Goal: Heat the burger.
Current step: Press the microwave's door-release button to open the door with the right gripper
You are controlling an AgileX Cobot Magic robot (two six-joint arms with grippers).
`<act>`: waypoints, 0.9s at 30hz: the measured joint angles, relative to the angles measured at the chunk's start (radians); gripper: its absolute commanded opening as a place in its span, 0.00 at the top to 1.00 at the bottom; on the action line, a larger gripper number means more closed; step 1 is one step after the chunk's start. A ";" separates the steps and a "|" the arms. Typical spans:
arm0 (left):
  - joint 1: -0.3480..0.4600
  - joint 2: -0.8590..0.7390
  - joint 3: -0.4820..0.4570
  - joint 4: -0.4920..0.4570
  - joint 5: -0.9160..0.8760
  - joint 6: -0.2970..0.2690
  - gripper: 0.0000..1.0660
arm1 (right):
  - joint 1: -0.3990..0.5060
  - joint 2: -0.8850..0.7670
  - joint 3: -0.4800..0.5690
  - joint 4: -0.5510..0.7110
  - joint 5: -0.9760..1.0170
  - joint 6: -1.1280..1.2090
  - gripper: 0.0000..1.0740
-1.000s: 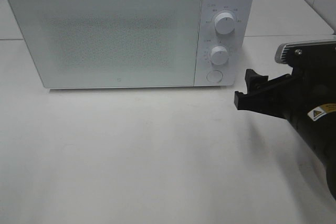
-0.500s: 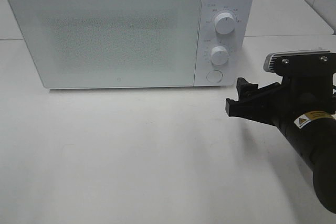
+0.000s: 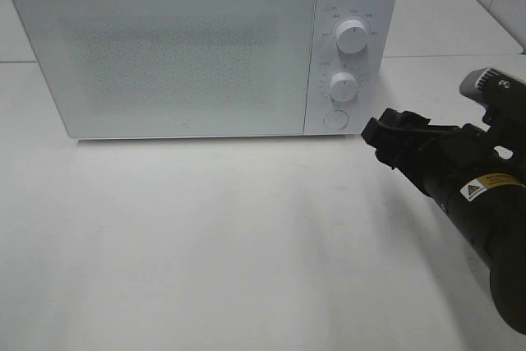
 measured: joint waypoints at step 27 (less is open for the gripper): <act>0.000 0.000 0.000 0.000 0.000 0.000 0.08 | 0.000 0.000 -0.001 -0.001 0.064 1.084 1.00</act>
